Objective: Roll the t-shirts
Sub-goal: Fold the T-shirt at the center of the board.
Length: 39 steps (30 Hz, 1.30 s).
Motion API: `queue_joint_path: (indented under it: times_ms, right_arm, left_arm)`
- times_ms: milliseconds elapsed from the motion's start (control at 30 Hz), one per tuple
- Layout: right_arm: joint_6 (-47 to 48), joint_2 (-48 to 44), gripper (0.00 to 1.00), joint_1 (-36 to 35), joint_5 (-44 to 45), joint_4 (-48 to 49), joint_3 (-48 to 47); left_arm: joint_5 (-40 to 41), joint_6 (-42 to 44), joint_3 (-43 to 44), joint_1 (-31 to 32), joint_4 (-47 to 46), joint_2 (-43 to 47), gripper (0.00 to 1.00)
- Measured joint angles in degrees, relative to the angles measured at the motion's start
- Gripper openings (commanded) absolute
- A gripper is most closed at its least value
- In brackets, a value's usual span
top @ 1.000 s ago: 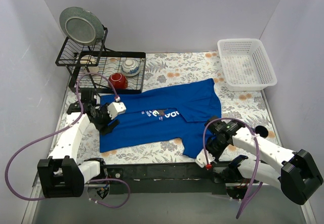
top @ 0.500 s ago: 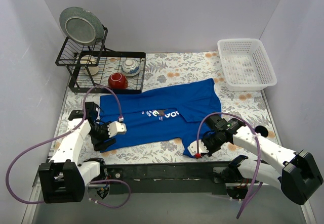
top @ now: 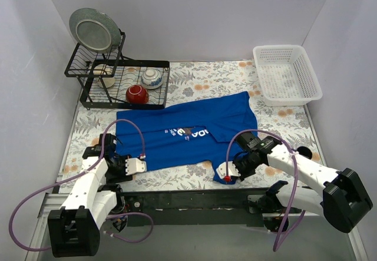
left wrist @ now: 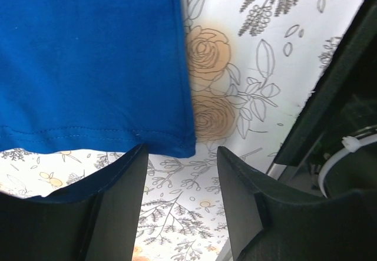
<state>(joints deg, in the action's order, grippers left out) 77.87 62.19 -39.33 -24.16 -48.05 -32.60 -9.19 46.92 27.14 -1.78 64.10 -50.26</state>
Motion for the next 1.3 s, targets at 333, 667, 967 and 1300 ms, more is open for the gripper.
queue_joint_path:
  times_ms: [333, 667, 967, 1300]
  right_arm:
    - [-1.42, 1.33, 0.01, 0.35, -0.02, 0.31, -0.74]
    - [-5.88, 0.79, 0.01, 1.51, 1.33, -0.07, -2.49]
    - [-14.43, -5.9, 0.01, 7.52, 5.68, -5.03, -10.51]
    - [-26.51, -4.13, 0.01, 15.67, 10.23, -5.05, -24.7]
  left_arm:
    - [0.22, 0.9, -0.33, 0.0, -3.58, -2.58, 0.19]
    - [-1.27, 3.19, 2.47, 0.0, 0.63, -3.61, 0.0]
    - [-2.27, -0.39, 7.13, 0.0, 2.99, -2.4, 0.0]
    - [-3.72, -13.55, 12.41, 0.0, -3.61, -5.4, 0.0]
